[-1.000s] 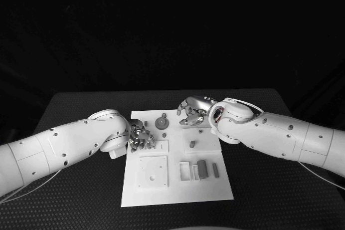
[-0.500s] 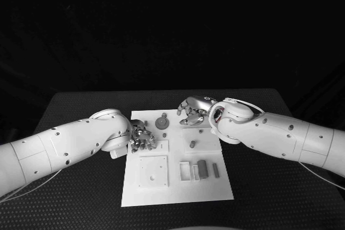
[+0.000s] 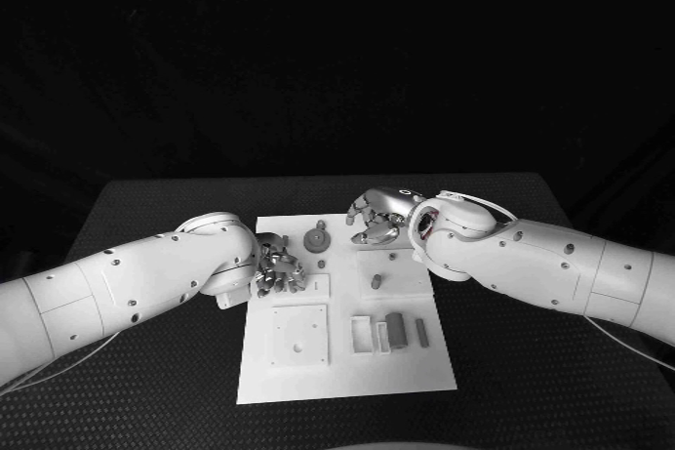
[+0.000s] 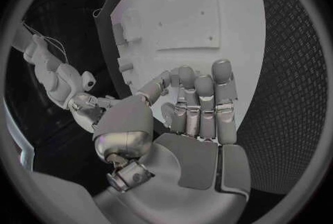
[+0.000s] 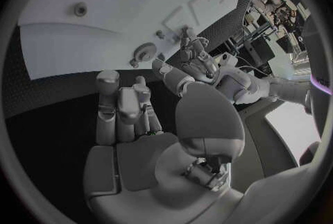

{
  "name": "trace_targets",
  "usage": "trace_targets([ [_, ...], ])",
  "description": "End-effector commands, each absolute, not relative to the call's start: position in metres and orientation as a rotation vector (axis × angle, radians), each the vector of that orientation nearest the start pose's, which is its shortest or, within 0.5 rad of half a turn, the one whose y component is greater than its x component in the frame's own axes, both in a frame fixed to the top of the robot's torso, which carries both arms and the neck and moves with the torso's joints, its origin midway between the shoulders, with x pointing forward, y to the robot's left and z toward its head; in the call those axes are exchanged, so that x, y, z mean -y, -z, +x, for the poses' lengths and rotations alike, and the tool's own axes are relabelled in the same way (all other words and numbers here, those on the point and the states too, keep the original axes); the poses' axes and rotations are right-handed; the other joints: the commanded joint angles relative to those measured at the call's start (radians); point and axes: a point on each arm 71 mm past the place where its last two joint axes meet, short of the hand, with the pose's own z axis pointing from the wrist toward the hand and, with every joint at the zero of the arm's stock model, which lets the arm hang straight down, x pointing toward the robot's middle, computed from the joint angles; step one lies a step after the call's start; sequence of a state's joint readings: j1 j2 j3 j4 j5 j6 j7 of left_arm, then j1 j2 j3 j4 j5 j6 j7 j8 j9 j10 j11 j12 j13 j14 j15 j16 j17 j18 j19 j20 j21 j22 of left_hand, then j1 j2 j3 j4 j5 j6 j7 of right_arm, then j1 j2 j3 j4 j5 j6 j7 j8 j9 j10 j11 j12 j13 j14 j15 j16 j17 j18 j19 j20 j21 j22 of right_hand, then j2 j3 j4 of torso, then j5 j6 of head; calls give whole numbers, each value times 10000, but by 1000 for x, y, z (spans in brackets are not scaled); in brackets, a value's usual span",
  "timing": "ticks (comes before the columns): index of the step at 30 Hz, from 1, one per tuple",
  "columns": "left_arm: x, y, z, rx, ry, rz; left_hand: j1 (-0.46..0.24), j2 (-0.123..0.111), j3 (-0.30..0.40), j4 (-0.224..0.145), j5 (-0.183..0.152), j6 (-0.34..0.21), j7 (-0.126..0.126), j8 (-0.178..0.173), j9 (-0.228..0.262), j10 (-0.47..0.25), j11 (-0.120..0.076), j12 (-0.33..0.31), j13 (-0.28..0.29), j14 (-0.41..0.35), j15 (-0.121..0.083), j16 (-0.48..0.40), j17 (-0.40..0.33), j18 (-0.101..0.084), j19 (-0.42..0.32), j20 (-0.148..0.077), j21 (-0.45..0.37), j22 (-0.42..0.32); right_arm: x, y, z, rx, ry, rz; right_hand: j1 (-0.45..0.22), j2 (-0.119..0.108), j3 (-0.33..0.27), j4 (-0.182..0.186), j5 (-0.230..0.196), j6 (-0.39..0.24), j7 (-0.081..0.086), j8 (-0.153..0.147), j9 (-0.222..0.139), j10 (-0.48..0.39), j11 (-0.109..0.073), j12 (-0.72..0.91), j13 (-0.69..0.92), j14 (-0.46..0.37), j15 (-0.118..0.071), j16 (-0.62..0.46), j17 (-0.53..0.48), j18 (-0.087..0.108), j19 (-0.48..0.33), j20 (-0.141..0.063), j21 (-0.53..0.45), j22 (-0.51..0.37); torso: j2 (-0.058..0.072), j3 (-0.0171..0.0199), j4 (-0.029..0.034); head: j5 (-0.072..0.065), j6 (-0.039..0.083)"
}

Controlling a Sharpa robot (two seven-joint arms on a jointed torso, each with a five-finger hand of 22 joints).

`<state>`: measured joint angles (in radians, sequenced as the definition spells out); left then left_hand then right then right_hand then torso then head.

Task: Assemble the parts on the task board

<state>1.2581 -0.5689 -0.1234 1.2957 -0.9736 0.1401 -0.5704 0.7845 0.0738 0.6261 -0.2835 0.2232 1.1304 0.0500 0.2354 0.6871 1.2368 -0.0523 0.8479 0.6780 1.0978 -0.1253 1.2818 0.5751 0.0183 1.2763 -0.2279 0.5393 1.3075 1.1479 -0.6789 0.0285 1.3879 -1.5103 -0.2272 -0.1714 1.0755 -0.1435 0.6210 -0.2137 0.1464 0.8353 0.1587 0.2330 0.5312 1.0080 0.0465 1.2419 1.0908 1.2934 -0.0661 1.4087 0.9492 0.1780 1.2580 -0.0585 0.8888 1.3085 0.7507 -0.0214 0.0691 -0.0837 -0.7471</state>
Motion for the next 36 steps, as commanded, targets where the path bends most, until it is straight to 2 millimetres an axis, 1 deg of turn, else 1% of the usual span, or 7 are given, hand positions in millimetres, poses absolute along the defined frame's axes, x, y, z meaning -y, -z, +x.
trace_targets([
  [1, -145, 241, 508, -23970, 3678, -1603, 340, 424, 107, 19, -17, 117, 39, 90, 10, 81, -35, 36, 16, 83, -149, 63, 12, 286, -22, -76, 43, 237, 156, 200, 507, -17389, -6110, -1763, -88, 15, -1, 71, 32, 0, 51, -51, -12, -53, 39, 35, -10, -31, 66, -39, -7, 838, -26, -72, -36, 182, 0, -6, 5, -9, 7],
  [21, -139, 241, 506, -24015, 3724, -1320, 349, 413, 126, 6, -61, 122, 33, 94, 10, 88, -41, 48, 18, 91, -158, 77, 13, 293, -20, -85, 78, 235, 156, 201, 507, -17412, -6099, -1769, -89, 15, -2, 72, 32, 0, 51, -52, -12, -54, 39, 37, -13, -30, 66, -40, -5, 838, -26, -71, -36, 182, -1, 0, -5, -26, 2],
  [28, -137, 240, 507, -23775, 3494, -871, 354, 407, 131, 4, -67, 124, 32, 95, 10, 88, -42, 50, 18, 91, -160, 79, 13, 294, -21, -86, 85, 235, 156, 201, 506, -17412, -6101, -1770, -89, 12, -2, 71, 32, 0, 51, -52, -12, -54, 39, 38, -14, -31, 66, -41, -6, 838, -26, -71, -36, 182, -4, 1, 4, -34, -6],
  [36, -134, 239, 506, -23721, 3212, -293, 354, 393, 133, 4, -83, 126, 32, 97, 10, 90, -43, 53, 19, 92, -160, 82, 14, 293, -23, -86, 94, 234, 156, 201, 506, -17416, -6102, -1773, -91, 12, -3, 73, 32, 1, 51, -52, -11, -55, 39, 38, -14, -30, 66, -41, -4, 838, -26, -71, -37, 182, -2, 1, -1, -29, 1],
])
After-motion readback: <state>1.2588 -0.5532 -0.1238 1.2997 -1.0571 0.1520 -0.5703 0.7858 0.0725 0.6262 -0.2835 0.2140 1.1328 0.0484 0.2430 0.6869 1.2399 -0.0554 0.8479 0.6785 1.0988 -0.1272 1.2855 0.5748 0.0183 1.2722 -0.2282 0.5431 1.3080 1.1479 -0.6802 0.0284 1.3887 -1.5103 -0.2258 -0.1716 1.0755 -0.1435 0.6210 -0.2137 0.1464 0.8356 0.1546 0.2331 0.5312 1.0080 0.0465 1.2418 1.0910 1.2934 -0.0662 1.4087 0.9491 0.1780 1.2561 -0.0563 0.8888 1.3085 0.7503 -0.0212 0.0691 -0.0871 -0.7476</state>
